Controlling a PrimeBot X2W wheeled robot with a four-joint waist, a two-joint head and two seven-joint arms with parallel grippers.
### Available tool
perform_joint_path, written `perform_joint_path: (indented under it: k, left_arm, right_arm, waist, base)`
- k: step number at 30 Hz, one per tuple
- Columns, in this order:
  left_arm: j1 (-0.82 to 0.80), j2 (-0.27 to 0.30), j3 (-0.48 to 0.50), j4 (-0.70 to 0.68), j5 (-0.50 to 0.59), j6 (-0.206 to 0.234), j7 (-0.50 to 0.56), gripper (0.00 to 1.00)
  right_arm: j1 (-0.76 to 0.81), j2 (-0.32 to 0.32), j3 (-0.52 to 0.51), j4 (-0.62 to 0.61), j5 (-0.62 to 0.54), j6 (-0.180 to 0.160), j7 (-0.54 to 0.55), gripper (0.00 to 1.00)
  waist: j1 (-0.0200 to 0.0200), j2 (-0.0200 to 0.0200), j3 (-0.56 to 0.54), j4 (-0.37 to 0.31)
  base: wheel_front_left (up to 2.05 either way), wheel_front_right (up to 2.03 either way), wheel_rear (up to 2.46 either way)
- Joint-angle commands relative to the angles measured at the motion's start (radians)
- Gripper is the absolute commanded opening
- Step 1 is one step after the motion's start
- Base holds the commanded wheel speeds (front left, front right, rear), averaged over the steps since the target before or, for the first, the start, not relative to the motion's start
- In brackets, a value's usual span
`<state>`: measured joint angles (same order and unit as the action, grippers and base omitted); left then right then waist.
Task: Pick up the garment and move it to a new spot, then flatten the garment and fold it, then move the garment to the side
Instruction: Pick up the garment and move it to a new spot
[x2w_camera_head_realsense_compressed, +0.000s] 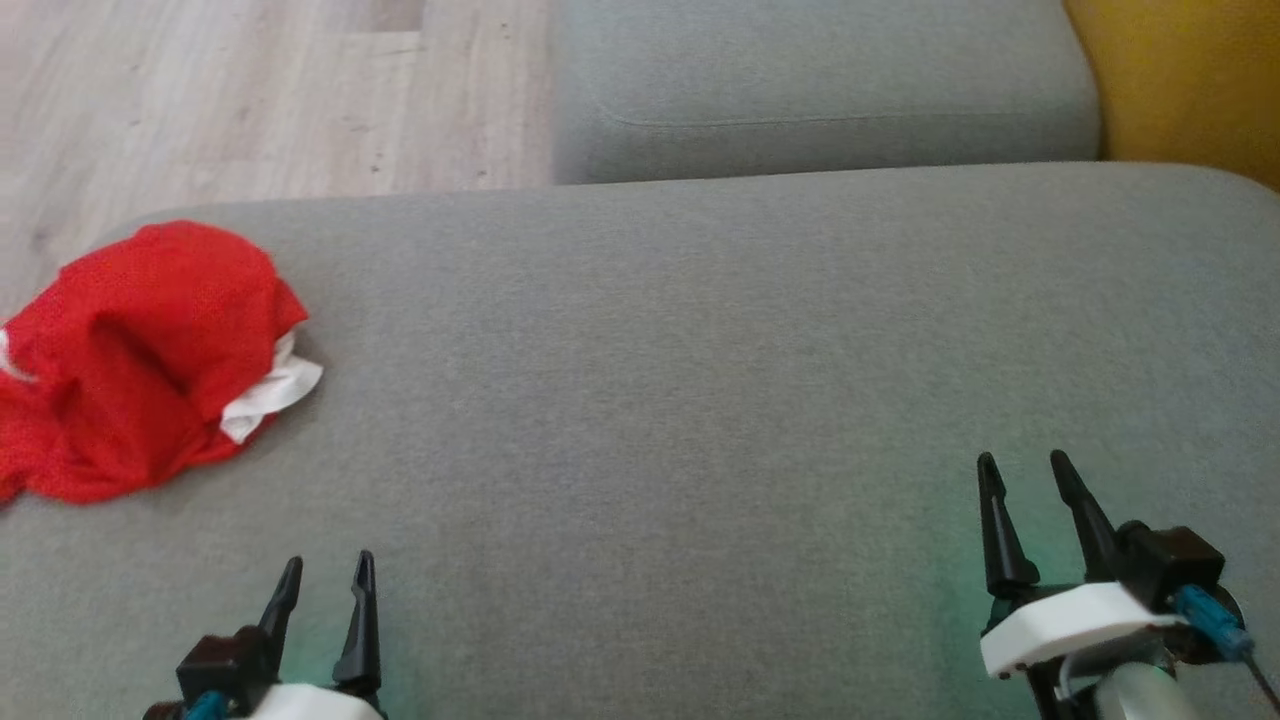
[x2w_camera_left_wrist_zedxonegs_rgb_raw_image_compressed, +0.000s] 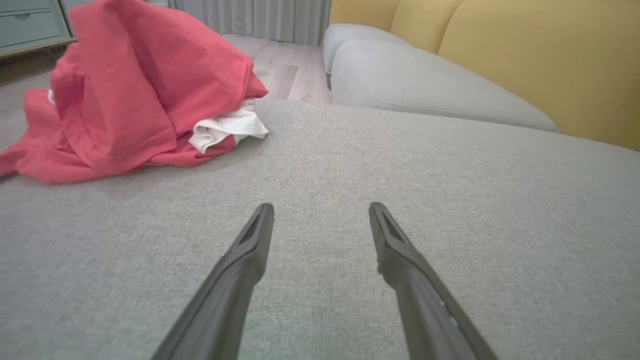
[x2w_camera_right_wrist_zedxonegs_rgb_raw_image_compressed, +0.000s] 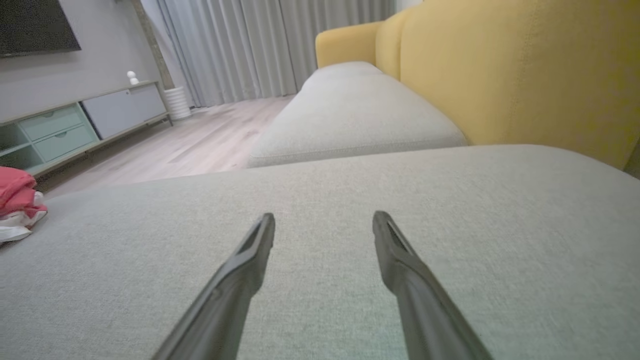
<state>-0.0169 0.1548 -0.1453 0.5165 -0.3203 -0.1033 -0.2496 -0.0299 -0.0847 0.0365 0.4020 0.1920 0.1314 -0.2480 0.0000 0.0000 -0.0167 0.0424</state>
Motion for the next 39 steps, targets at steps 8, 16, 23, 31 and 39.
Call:
perform_joint_path:
  k: [8, 16, 23, 31, 39]
  left_arm:
    - [-0.058, -0.001, 0.012, -0.018, -0.007, -0.006, -0.012, 1.0]
    - [-0.018, 0.021, 0.022, -0.019, -0.024, 0.002, -0.009, 1.0]
    - [-0.003, 0.034, 0.032, -0.037, -0.038, 0.007, -0.006, 1.0]
    - [-0.058, 0.026, 0.025, -0.119, -0.062, 0.005, 0.016, 1.0]
    - [-0.335, 0.105, 0.043, -0.256, -0.146, -0.017, 0.153, 1.0]
  right_arm:
    - [-0.016, -0.01, 0.036, -0.031, -0.017, -0.001, -0.014, 1.0]
    - [-0.021, 0.005, 0.08, -0.021, -0.021, -0.001, -0.014, 1.0]
    - [-0.024, 0.009, 0.1, -0.014, -0.026, -0.001, -0.014, 1.0]
    - [-0.054, -0.019, 0.112, -0.023, -0.033, -0.001, -0.014, 1.0]
    - [-0.15, -0.108, 0.126, -0.06, -0.054, -0.001, -0.014, 1.0]
  waist:
    - [0.0, 0.0, -0.02, 0.181]
    - [0.0, 0.0, -0.037, 0.344]
    - [0.0, 0.0, -0.032, 0.389]
    - [0.0, 0.0, 0.045, 0.361]
    - [0.0, 0.0, 0.276, 0.314]
  base:
    - [0.0, 0.0, 0.0]
    - [0.0, 0.0, 0.0]
    - [0.0, 0.0, 0.0]
    - [0.0, 0.0, 0.0]
    - [0.0, 0.0, 0.0]
